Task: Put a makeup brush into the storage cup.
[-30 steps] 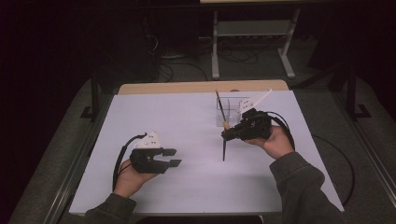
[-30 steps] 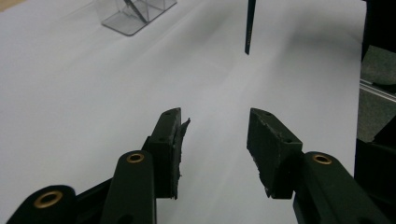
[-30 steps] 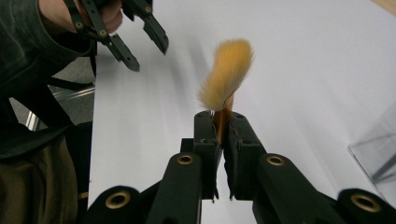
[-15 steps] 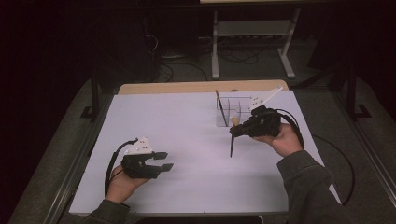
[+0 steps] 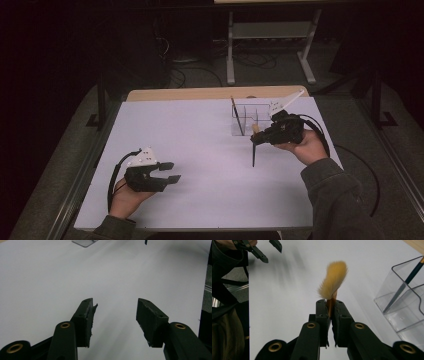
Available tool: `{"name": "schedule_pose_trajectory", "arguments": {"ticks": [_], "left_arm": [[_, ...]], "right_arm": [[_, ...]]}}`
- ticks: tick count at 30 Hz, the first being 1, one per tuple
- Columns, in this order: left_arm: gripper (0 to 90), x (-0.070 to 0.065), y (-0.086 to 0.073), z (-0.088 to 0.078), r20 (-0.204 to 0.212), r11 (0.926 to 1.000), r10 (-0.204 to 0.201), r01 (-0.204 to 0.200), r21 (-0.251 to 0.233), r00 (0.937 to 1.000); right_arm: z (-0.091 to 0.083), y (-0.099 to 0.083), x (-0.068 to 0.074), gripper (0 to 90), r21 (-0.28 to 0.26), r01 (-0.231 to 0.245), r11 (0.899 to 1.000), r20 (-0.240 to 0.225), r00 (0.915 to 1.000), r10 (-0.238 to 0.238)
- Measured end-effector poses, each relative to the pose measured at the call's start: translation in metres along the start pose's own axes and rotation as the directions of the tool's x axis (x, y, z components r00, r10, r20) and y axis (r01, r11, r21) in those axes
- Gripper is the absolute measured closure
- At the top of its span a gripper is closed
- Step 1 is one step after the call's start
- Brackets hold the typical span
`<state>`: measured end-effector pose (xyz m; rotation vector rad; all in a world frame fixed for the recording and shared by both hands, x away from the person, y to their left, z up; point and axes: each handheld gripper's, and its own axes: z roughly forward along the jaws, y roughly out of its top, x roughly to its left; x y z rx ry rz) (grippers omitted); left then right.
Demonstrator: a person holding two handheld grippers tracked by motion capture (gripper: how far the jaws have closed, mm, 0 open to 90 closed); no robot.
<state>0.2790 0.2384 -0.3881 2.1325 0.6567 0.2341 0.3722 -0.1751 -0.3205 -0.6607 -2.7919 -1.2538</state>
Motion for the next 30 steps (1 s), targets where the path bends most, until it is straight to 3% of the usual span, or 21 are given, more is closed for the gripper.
{"name": "schedule_pose_trajectory", "arguments": {"ticks": [10,12,30], "left_arm": [[43.4,0.004,-0.003,-0.002,-0.009,1.0,-0.008,0.008,-0.003,0.9999],[42.7,0.003,-0.004,-0.003,-0.006,0.9996,-0.026,0.026,-0.01,0.9996],[39.8,0.006,-0.006,-0.005,-0.015,0.9995,-0.03,0.029,-0.013,0.9995]], "right_arm": [[-0.008,0.001,-0.006,82.9,0.002,0.002,1.0,0.025,0.9997,-0.002],[-0.01,0.003,-0.007,82.9,-0.003,-0.009,1.0,0.028,0.9996,0.009],[-0.032,0.019,-0.021,83.0,-0.024,-0.024,0.999,0.078,0.9966,0.026]]}}
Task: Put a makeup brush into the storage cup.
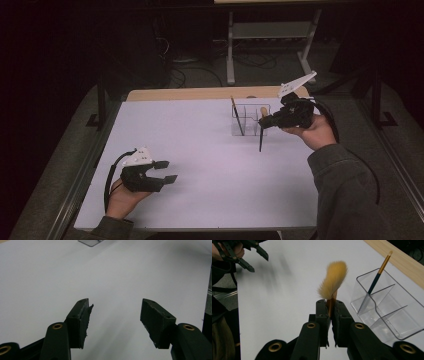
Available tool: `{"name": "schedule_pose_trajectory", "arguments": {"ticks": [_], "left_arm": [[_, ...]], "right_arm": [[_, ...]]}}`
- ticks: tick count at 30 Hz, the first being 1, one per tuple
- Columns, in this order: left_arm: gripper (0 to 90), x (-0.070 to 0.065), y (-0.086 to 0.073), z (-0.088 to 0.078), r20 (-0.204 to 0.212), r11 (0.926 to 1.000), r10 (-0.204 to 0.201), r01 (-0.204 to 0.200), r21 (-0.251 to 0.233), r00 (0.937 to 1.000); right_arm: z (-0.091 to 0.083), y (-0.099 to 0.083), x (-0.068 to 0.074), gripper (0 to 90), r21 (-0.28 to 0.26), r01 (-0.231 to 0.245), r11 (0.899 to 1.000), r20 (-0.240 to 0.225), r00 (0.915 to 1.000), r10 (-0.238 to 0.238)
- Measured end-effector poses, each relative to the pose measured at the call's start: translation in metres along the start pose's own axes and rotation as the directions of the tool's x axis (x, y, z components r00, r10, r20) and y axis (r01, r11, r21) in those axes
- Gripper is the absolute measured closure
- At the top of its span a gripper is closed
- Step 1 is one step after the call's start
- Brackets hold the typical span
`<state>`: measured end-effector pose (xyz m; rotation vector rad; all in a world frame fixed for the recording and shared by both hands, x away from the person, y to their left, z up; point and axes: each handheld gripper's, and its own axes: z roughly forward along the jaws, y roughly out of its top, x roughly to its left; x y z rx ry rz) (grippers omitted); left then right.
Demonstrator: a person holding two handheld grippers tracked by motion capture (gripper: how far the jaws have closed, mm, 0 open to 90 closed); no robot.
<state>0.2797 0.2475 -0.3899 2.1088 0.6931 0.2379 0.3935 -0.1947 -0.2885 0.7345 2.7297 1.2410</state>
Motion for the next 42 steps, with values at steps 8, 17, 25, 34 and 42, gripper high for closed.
{"name": "schedule_pose_trajectory", "arguments": {"ticks": [8,17,25,34,42], "left_arm": [[39.4,0.001,0.0,-0.001,-0.002,1.0,-0.003,0.003,-0.004,1.0],[38.4,0.002,-0.001,-0.002,-0.003,1.0,-0.003,0.003,-0.007,1.0],[38.4,0.002,-0.002,-0.002,0.0,1.0,-0.004,0.004,-0.005,1.0],[38.3,0.002,-0.002,-0.002,0.001,1.0,-0.008,0.008,-0.004,1.0],[38.0,0.001,-0.001,-0.002,-0.006,1.0,-0.001,0.001,-0.003,1.0]], "right_arm": [[-0.009,0.008,-0.009,82.9,-0.003,0.01,1.0,0.027,0.9996,-0.01],[-0.017,0.022,-0.018,82.9,-0.002,-0.007,1.0,0.045,0.9989,0.008],[-0.02,0.036,-0.028,83.0,-0.002,-0.02,1.0,0.066,0.9976,0.021],[-0.018,0.052,-0.036,83.0,-0.004,-0.015,1.0,0.089,0.9959,0.015],[-0.013,0.071,-0.046,83.0,-0.007,-0.035,0.999,0.097,0.9947,0.035]]}}
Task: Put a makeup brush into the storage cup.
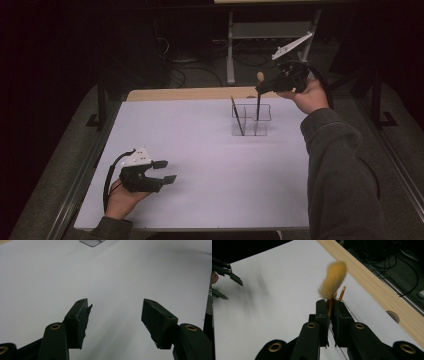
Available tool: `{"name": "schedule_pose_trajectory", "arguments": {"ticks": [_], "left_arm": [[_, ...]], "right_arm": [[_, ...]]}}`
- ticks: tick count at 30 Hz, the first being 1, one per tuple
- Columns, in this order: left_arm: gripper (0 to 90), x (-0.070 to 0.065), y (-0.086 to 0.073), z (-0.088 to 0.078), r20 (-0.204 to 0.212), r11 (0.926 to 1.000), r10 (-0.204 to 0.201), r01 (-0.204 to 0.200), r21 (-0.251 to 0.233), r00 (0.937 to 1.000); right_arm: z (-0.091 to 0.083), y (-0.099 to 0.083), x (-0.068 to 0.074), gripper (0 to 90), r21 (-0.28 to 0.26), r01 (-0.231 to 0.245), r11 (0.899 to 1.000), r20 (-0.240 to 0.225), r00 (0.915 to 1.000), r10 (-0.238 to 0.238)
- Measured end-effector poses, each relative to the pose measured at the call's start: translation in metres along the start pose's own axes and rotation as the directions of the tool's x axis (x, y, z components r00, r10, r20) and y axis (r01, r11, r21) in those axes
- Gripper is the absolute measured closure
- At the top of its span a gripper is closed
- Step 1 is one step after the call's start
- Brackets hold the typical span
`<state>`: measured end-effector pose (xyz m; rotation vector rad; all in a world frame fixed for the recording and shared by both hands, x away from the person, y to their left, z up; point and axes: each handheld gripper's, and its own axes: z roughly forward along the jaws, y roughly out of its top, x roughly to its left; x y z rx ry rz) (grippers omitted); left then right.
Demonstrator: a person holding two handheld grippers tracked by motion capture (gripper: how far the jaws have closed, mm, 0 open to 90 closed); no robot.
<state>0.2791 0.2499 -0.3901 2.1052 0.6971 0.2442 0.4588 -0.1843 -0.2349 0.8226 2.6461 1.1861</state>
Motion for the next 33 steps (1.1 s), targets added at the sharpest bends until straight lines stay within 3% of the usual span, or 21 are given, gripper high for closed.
{"name": "schedule_pose_trajectory", "arguments": {"ticks": [13,22,33], "left_arm": [[37.4,0.001,-0.001,-0.001,0.002,1.0,-0.003,0.003,-0.008,1.0],[37.2,0.001,-0.001,-0.002,0.001,0.9999,-0.01,0.01,-0.01,1.0],[36.8,0.002,-0.002,-0.004,-0.003,0.9999,-0.012,0.012,-0.01,0.9999]], "right_arm": [[0.01,0.018,-0.016,82.9,0.007,-0.031,0.999,0.036,0.9989,0.031],[0.017,0.018,-0.022,82.9,0.016,-0.058,0.998,0.06,0.9966,0.057],[0.027,0.017,-0.024,82.9,0.038,-0.059,0.998,0.069,0.996,0.056]]}}
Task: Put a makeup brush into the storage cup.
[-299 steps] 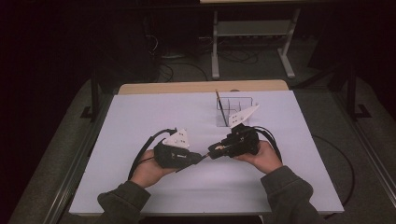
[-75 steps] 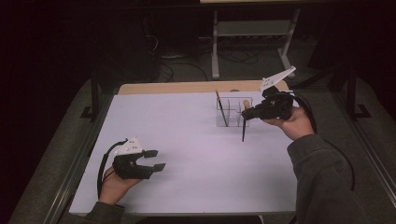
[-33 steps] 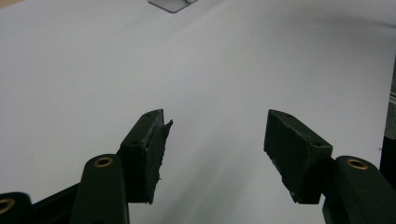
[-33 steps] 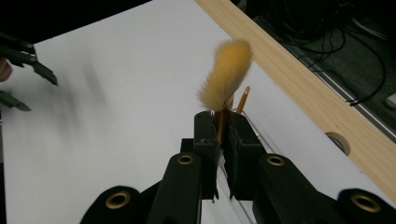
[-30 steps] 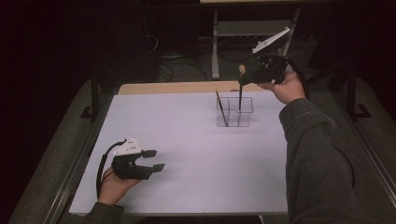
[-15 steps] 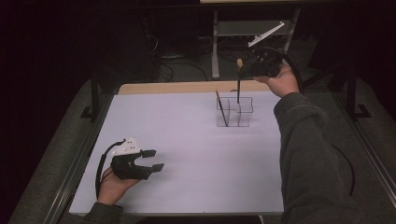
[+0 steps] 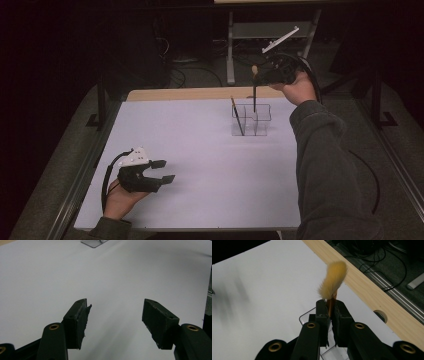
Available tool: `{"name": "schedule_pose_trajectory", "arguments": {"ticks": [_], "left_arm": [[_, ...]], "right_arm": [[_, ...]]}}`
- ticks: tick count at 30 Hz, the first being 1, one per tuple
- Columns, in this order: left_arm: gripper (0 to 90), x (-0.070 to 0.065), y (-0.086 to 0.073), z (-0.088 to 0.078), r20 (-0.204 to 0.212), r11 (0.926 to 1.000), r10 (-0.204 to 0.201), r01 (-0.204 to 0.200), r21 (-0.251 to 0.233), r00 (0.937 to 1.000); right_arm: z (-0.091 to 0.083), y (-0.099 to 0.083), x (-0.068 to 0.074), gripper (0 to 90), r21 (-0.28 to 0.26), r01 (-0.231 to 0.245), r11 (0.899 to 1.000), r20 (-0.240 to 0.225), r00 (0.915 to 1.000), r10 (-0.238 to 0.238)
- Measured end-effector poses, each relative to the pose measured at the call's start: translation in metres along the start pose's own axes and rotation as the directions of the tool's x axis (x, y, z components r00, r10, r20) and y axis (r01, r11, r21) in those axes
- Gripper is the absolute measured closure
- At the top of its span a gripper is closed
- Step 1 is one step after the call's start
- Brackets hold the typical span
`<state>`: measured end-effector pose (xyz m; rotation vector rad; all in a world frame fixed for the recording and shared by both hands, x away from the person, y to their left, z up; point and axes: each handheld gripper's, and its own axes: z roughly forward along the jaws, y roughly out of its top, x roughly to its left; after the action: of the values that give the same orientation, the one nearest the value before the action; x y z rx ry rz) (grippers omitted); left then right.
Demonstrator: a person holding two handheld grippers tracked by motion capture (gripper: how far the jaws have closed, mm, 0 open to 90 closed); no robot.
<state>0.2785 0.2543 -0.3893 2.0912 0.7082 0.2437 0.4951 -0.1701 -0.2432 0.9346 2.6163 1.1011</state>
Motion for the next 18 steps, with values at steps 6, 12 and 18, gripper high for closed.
{"name": "schedule_pose_trajectory", "arguments": {"ticks": [6,12,18], "left_arm": [[36.4,0.001,-0.0001,-0.0013,-0.003,1.0,0.004,-0.004,-0.003,1.0],[36.3,0.0011,-0.0008,-0.0018,-0.005,0.9999,-0.007,0.007,-0.014,1.0],[36.3,0.0023,-0.0012,-0.0028,-0.006,0.9999,-0.007,0.007,-0.013,1.0]], "right_arm": [[0.0032,-0.0003,-0.0013,82.9,-0.002,-0.008,1.0,0.0,1.0,0.008],[0.0077,-0.0029,-0.0029,82.9,-0.005,-0.02,1.0,0.005,0.9998,0.02],[0.0107,-0.0066,-0.0045,82.9,-0.005,-0.033,0.999,0.01,0.9994,0.033]]}}
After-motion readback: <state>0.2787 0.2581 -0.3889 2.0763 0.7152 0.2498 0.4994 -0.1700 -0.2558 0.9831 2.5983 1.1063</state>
